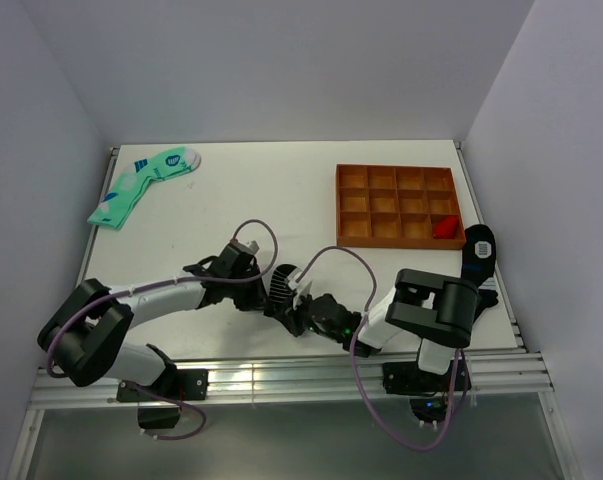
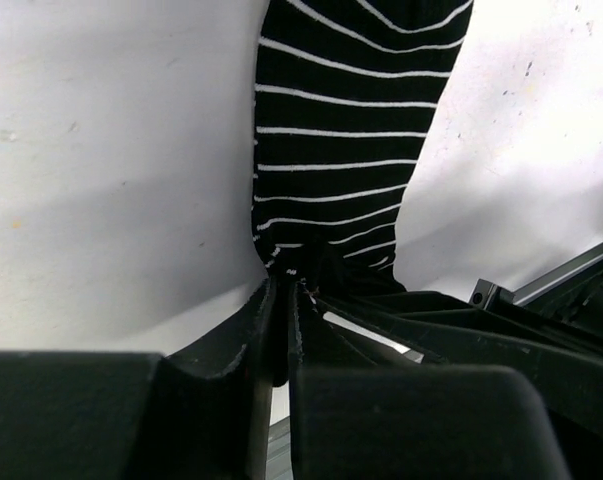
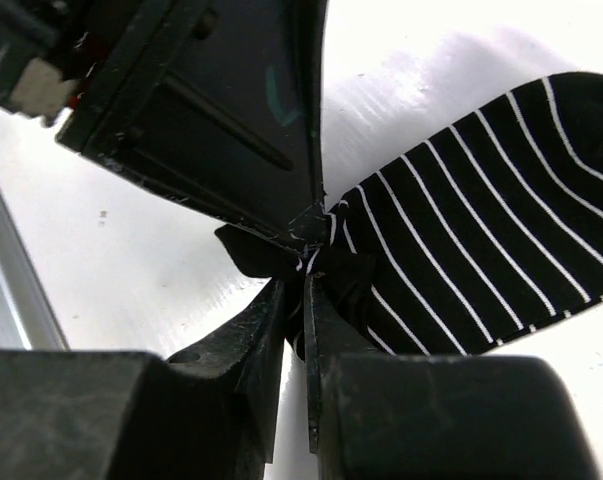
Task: Roll the socks
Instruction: Roll the sock at the center of the board.
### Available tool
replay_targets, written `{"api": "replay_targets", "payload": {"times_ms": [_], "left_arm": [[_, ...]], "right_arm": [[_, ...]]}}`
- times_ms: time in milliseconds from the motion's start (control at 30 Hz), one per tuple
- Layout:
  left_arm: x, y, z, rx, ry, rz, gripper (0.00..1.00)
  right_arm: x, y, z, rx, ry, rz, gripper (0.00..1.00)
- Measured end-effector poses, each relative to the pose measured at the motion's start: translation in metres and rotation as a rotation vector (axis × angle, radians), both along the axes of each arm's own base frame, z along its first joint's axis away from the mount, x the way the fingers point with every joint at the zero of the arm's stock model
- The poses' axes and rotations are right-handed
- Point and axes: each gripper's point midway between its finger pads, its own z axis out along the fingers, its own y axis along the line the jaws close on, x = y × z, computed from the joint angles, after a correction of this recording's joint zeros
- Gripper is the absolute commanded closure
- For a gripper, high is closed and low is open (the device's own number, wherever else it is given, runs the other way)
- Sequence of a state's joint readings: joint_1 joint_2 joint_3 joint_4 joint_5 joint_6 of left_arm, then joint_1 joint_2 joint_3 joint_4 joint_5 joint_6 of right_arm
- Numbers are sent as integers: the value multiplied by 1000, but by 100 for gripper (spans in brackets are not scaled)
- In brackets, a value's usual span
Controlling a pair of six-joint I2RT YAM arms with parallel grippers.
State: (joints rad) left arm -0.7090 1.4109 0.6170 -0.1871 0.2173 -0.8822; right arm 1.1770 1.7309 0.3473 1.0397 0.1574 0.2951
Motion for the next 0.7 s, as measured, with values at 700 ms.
{"api": "replay_targets", "payload": {"times_ms": [700], "left_arm": [[7, 13, 25, -140, -361, 153, 53]], "right_arm": [[-14, -3, 0, 117, 429, 165, 87]]}}
